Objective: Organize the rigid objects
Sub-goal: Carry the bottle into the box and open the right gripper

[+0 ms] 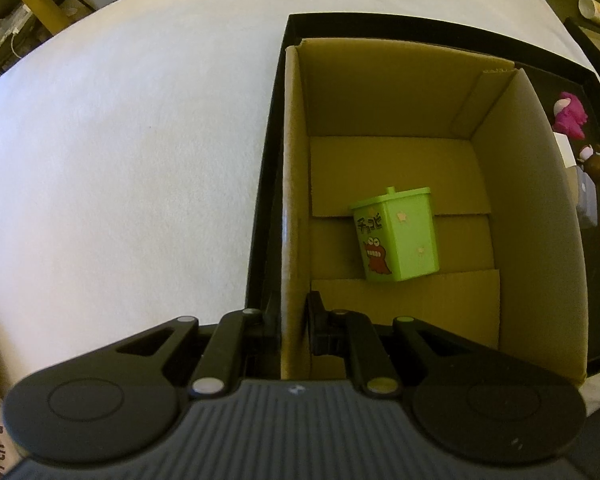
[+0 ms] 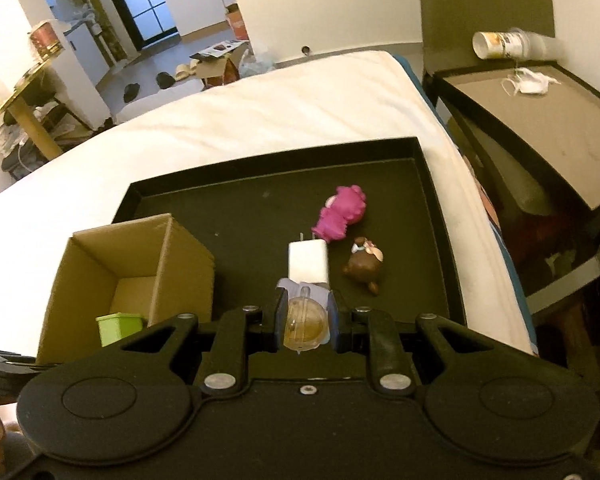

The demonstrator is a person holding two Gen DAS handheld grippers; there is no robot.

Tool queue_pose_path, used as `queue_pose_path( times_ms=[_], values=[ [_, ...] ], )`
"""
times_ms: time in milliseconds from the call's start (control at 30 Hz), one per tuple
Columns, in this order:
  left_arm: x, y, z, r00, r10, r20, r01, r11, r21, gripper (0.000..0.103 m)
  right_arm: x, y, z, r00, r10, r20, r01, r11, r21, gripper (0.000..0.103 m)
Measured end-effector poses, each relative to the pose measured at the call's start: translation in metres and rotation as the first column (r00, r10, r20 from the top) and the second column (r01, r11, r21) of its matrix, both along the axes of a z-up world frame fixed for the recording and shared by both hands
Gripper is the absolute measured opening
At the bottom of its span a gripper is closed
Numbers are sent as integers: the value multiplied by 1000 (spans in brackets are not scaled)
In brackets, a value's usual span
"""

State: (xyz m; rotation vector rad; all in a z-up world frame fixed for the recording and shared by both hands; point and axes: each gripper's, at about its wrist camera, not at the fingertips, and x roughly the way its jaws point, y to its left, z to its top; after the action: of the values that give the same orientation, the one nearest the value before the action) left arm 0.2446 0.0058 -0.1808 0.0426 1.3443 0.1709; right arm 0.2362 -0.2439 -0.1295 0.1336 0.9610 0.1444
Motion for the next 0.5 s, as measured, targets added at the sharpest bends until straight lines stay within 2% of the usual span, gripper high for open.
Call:
queue_pose_path(
  times_ms=[267,500],
  values=[
    [-3,-3,0,1000,-5,-1,5,1000,8,11,1,21,19,998,48,47,-49,999,3,21],
    [-1,0,-2,1000,2,-4,-2,1000,-3,11,5,39,29,995,86,52,-88,996,34,21]
  ],
)
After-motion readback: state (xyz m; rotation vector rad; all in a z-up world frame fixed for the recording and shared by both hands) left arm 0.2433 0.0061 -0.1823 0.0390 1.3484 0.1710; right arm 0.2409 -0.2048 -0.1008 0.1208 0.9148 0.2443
